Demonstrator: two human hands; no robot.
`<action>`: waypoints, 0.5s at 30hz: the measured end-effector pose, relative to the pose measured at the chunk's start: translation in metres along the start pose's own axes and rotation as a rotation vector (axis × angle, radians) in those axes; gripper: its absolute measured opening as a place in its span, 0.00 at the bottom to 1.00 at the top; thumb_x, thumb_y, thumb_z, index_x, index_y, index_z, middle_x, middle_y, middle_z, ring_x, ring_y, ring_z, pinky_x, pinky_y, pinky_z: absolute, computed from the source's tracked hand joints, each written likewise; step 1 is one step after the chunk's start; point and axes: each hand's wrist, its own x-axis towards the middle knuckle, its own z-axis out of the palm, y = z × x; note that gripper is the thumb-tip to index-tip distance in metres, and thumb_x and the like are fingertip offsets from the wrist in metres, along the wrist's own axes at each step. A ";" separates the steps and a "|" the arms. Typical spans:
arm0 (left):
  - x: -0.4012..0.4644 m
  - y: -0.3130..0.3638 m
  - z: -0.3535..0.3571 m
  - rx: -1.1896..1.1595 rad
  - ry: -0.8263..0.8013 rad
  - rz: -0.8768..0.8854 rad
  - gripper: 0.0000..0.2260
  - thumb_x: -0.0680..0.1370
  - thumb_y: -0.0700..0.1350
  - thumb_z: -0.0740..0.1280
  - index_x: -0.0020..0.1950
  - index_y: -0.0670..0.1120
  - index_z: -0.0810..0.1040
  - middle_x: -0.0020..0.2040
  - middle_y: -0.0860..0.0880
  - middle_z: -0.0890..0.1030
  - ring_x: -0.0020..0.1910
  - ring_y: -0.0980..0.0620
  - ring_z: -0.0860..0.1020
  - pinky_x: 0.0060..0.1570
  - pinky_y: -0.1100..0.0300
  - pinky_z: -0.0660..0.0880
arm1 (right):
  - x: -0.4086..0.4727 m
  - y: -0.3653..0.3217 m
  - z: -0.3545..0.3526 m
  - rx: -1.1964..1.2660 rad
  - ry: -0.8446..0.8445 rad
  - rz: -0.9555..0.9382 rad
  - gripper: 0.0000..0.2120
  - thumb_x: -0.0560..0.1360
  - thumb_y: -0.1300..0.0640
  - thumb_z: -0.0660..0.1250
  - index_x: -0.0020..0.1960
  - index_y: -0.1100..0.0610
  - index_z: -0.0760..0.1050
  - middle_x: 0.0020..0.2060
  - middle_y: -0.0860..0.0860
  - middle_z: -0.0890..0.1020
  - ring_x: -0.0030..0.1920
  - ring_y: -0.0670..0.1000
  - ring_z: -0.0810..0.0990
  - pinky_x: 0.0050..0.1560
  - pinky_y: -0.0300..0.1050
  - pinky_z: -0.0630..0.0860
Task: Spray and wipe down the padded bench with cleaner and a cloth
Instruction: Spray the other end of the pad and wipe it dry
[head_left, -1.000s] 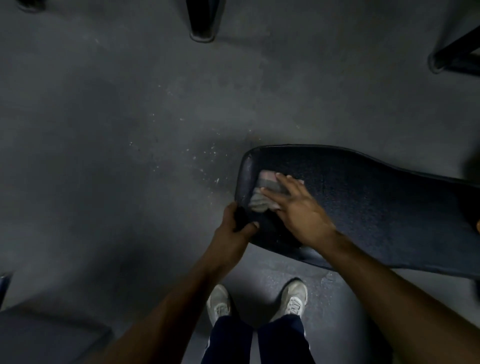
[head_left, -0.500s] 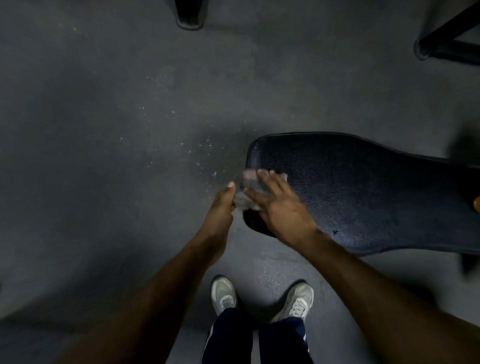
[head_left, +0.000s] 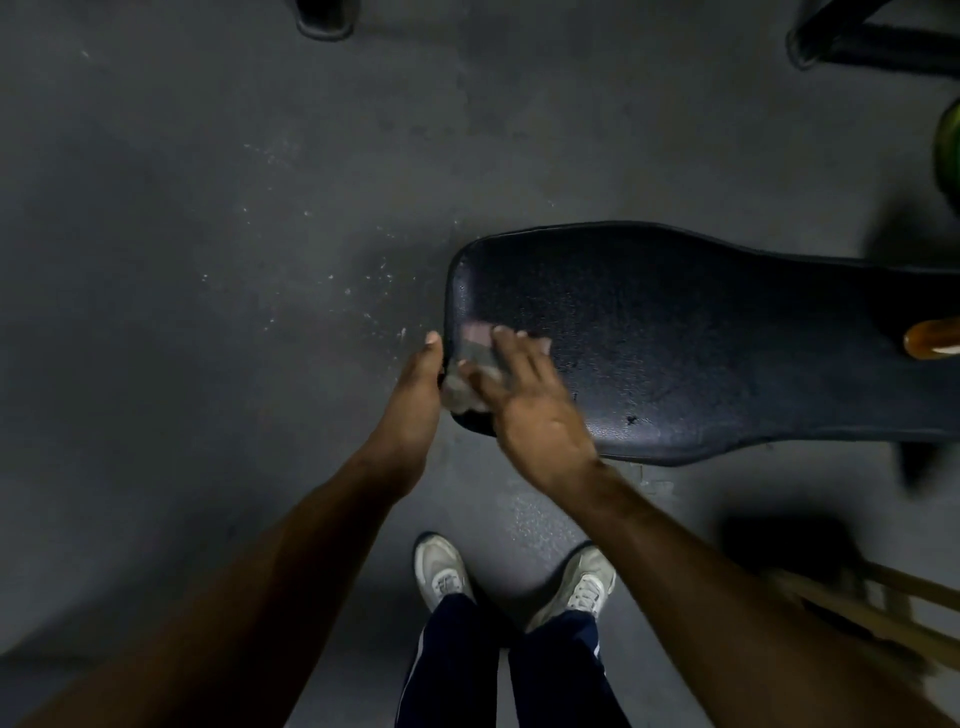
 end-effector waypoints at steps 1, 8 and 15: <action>0.001 -0.001 0.002 0.020 -0.003 0.009 0.18 0.84 0.59 0.51 0.50 0.54 0.78 0.40 0.63 0.82 0.39 0.70 0.81 0.38 0.71 0.74 | -0.013 -0.002 0.004 -0.005 0.007 -0.036 0.29 0.81 0.57 0.62 0.80 0.43 0.65 0.83 0.59 0.55 0.83 0.64 0.53 0.80 0.56 0.47; -0.018 -0.001 0.032 0.201 0.104 0.029 0.25 0.82 0.62 0.56 0.75 0.50 0.66 0.71 0.49 0.72 0.69 0.49 0.70 0.71 0.49 0.64 | -0.104 0.058 0.017 -0.019 0.009 0.019 0.37 0.74 0.60 0.73 0.79 0.41 0.66 0.82 0.57 0.61 0.82 0.62 0.58 0.79 0.58 0.58; -0.028 -0.022 0.066 0.648 0.169 0.247 0.34 0.80 0.63 0.56 0.81 0.48 0.53 0.82 0.48 0.52 0.80 0.49 0.52 0.78 0.48 0.51 | -0.091 0.113 -0.006 0.153 0.116 0.427 0.27 0.82 0.57 0.66 0.79 0.44 0.66 0.82 0.61 0.58 0.80 0.67 0.56 0.75 0.67 0.68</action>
